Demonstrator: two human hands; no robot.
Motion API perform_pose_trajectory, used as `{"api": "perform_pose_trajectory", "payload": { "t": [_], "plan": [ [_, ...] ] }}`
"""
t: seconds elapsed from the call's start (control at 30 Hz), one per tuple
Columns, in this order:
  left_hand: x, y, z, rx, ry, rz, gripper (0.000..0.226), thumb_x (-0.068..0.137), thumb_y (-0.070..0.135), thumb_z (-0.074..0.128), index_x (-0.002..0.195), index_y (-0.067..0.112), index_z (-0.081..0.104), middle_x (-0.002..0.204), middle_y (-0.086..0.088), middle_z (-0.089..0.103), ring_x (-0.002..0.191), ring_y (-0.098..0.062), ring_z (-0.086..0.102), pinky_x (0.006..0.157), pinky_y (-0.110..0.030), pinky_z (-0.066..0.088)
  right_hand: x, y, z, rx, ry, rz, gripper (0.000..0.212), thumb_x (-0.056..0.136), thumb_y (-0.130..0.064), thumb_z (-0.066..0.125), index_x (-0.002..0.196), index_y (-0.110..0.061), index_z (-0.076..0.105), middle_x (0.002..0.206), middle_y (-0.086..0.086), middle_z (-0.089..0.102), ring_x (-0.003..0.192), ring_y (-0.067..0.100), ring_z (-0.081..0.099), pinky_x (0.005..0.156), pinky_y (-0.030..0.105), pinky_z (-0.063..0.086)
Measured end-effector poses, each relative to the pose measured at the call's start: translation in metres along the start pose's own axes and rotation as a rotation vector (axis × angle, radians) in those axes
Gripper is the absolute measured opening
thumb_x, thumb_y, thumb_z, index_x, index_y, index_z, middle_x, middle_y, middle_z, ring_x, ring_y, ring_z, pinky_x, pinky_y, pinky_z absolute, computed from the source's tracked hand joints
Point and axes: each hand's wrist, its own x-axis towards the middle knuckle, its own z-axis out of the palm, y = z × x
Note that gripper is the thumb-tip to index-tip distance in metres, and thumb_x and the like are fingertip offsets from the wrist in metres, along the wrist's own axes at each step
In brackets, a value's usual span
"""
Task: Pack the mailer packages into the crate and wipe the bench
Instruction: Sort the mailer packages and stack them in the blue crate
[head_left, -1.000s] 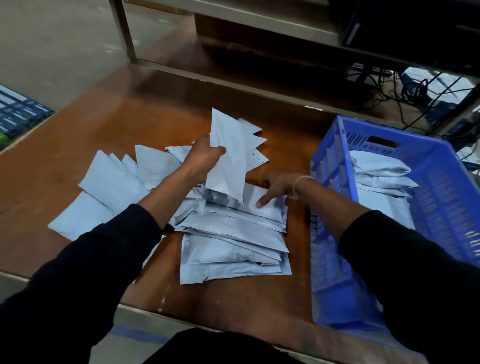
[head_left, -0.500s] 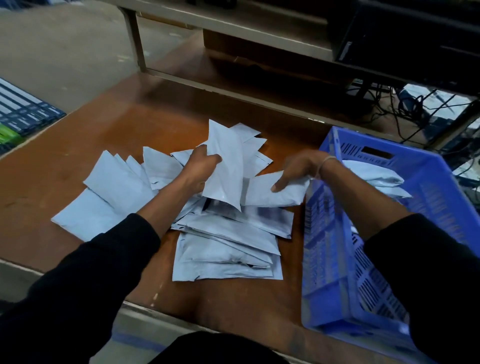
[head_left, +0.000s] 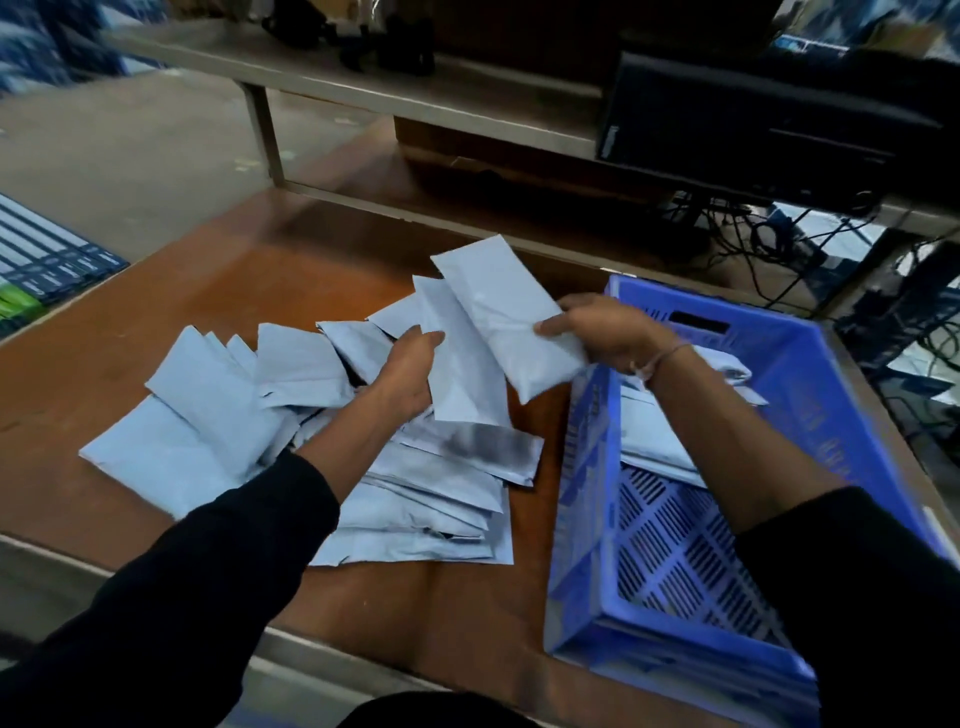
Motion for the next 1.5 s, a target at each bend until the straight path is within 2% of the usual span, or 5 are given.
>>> {"api": "perform_pose_trajectory", "payload": {
  "t": [0.17, 0.57, 0.9, 1.13, 1.5],
  "plan": [
    [0.002, -0.006, 0.023, -0.075, -0.089, -0.021, 0.081, 0.084, 0.079, 0.054, 0.142, 0.022, 0.056, 0.136, -0.011, 0.067, 0.121, -0.036, 0.067, 0.103, -0.056, 0.052, -0.014, 0.024, 0.022, -0.06, 0.073, -0.113, 0.016, 0.093, -0.028, 0.066, 0.093, -0.012, 0.069, 0.087, 0.004, 0.072, 0.077, 0.021, 0.068, 0.067, 0.034, 0.051],
    [-0.035, 0.019, 0.06, 0.444, -0.152, 0.298, 0.06, 0.086, 0.024, 0.082, 0.136, 0.022, 0.05, 0.121, 0.003, 0.067, 0.105, -0.017, 0.068, 0.082, -0.034, 0.062, -0.042, 0.038, -0.012, -0.243, 0.08, -0.267, 0.049, 0.098, -0.044, 0.058, 0.092, 0.003, 0.07, 0.081, 0.02, 0.07, 0.078, 0.035, 0.069, 0.071, 0.046, 0.058],
    [-0.059, 0.063, 0.12, 1.683, -0.108, 0.931, 0.064, 0.089, 0.031, 0.068, 0.148, 0.036, 0.045, 0.131, -0.005, 0.062, 0.118, -0.033, 0.061, 0.087, -0.045, 0.052, -0.054, 0.047, -0.068, -0.688, 0.834, -0.712, 0.089, 0.07, -0.029, 0.075, 0.15, -0.018, 0.037, 0.151, 0.005, 0.035, 0.126, 0.029, 0.039, 0.099, 0.037, 0.041],
    [-0.072, 0.05, 0.184, 1.758, -0.174, 1.192, 0.054, 0.09, 0.025, 0.068, 0.141, 0.027, 0.051, 0.13, -0.004, 0.066, 0.112, -0.031, 0.065, 0.075, -0.04, 0.049, -0.076, 0.078, -0.125, -0.97, 0.848, -0.605, 0.032, 0.07, -0.035, 0.073, 0.099, -0.024, 0.066, 0.099, -0.005, 0.062, 0.103, 0.03, 0.048, 0.078, 0.039, 0.029],
    [-0.044, -0.029, 0.257, 1.99, -0.567, 1.221, 0.041, 0.082, 0.01, 0.068, 0.121, 0.009, 0.057, 0.117, -0.017, 0.058, 0.107, -0.04, 0.058, 0.078, -0.047, 0.047, -0.098, 0.189, -0.169, -1.08, 0.493, -0.298, 0.032, 0.067, -0.028, 0.076, 0.089, -0.014, 0.058, 0.091, 0.015, 0.063, 0.085, 0.039, 0.061, 0.061, 0.039, 0.043]
  ]
}}
